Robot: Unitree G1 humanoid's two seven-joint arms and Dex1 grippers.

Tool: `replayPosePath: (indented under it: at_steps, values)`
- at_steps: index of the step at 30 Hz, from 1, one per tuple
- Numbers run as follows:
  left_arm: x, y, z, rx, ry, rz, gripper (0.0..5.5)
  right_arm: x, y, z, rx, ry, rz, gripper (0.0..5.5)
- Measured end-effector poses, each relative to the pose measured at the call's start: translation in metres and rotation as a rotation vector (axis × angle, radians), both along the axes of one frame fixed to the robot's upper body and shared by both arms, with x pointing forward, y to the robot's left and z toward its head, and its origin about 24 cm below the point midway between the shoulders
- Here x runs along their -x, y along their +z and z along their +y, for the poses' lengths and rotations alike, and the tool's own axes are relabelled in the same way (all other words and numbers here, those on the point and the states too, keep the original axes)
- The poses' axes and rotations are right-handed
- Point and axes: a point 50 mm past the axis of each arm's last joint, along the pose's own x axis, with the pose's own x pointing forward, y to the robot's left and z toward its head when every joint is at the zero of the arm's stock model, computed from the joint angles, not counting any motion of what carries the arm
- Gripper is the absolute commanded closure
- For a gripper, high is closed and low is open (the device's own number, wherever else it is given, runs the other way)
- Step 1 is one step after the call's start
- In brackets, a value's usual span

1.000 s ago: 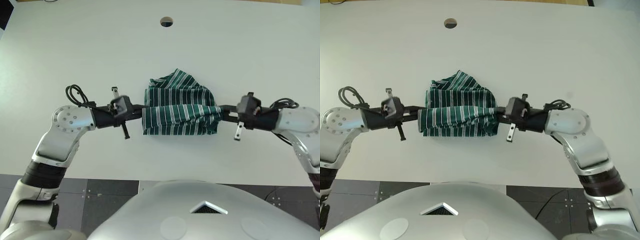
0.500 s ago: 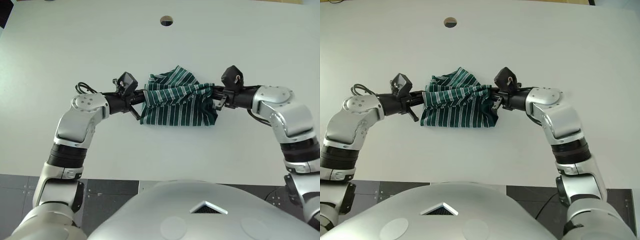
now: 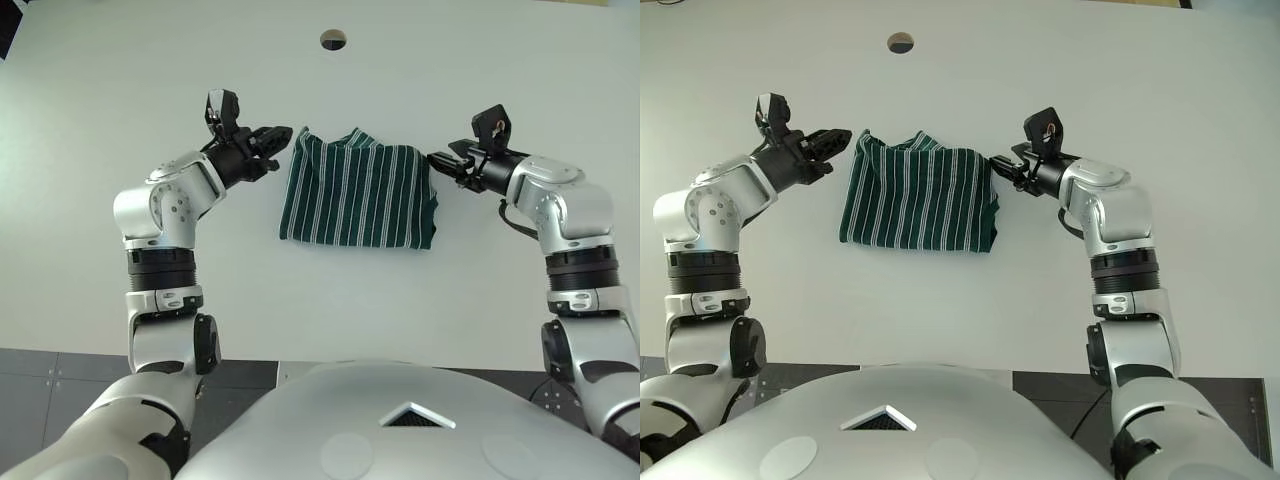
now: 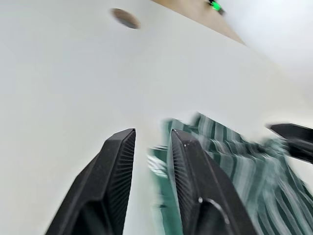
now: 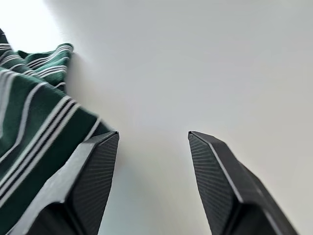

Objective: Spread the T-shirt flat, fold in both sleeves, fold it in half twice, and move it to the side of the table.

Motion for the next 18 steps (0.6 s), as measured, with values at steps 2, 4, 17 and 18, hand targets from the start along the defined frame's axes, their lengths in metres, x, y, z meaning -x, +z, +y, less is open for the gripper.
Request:
replayPosePath:
  at_steps: [2, 4, 17, 18]
  values:
    - [0.0, -0.007, 0.003, -0.02, 0.035, 0.023, 4.15, -0.004, 0.01, 0.001, 0.033, 0.02, -0.132, 2.9]
    - [-0.002, -0.006, 0.005, -0.038, 0.058, -0.005, 4.15, -0.004, 0.026, 0.008, 0.055, 0.077, -0.306, 3.08]
    - [0.0, 0.026, -0.004, -0.144, 0.023, -0.355, 5.4, 0.036, 0.01, 0.107, 0.105, 0.558, -0.523, 5.35]
    - [0.0, 0.026, -0.004, -0.142, 0.024, -0.357, 5.4, 0.034, 0.004, 0.109, 0.103, 0.56, -0.482, 5.35]
